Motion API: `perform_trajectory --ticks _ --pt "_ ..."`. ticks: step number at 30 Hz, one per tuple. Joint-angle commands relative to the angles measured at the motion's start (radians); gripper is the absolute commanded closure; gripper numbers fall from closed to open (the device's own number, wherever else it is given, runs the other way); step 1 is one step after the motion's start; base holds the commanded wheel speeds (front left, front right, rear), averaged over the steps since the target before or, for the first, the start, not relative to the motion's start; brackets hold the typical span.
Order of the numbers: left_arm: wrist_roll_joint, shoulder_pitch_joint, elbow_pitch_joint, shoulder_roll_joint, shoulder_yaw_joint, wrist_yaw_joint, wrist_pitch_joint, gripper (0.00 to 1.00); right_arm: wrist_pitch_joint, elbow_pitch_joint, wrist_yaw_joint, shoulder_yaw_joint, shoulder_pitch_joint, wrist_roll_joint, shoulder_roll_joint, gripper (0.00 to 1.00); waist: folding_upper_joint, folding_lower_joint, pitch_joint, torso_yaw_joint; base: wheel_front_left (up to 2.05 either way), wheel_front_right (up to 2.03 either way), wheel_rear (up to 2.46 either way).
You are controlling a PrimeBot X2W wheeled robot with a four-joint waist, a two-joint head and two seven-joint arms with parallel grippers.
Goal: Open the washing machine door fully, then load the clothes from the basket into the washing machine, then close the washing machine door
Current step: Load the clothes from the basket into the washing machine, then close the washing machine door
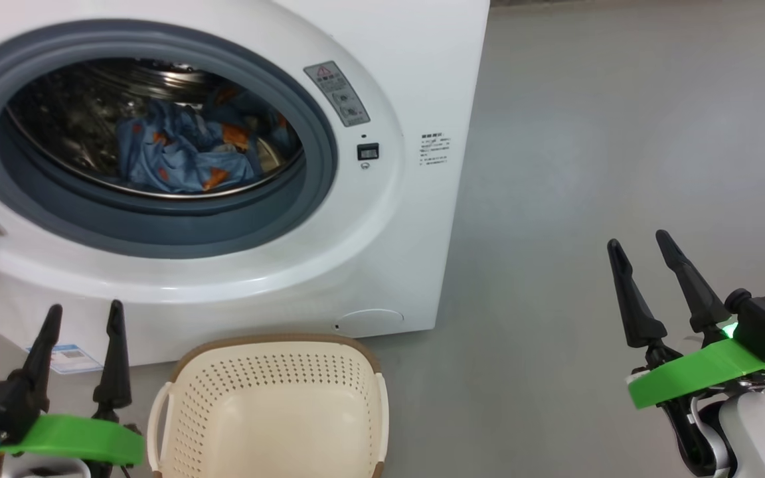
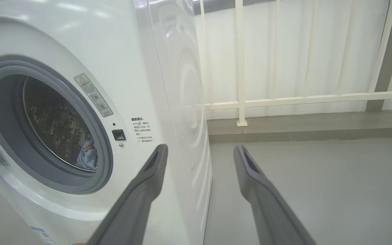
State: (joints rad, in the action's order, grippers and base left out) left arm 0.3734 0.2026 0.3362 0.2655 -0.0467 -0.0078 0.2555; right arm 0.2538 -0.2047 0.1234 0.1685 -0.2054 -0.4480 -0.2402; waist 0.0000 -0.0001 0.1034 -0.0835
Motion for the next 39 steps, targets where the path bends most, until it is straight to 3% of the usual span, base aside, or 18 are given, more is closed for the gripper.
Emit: perform_trajectory --ticks 1,39 --pt "0.009 -0.002 -0.044 0.03 0.041 0.01 0.006 0.0 0.008 0.022 0.007 0.015 0.008 -0.014 -0.023 0.0 0.0 0.0001 -0.022 0.014 0.0 0.0 0.0" --pt "0.075 -0.082 -0.126 0.027 0.043 -0.001 -0.006 0.0 0.008 0.009 0.007 0.063 0.014 -0.045 -0.048 0.0 0.0 0.0001 -0.049 0.022 0.0 0.0 0.0"
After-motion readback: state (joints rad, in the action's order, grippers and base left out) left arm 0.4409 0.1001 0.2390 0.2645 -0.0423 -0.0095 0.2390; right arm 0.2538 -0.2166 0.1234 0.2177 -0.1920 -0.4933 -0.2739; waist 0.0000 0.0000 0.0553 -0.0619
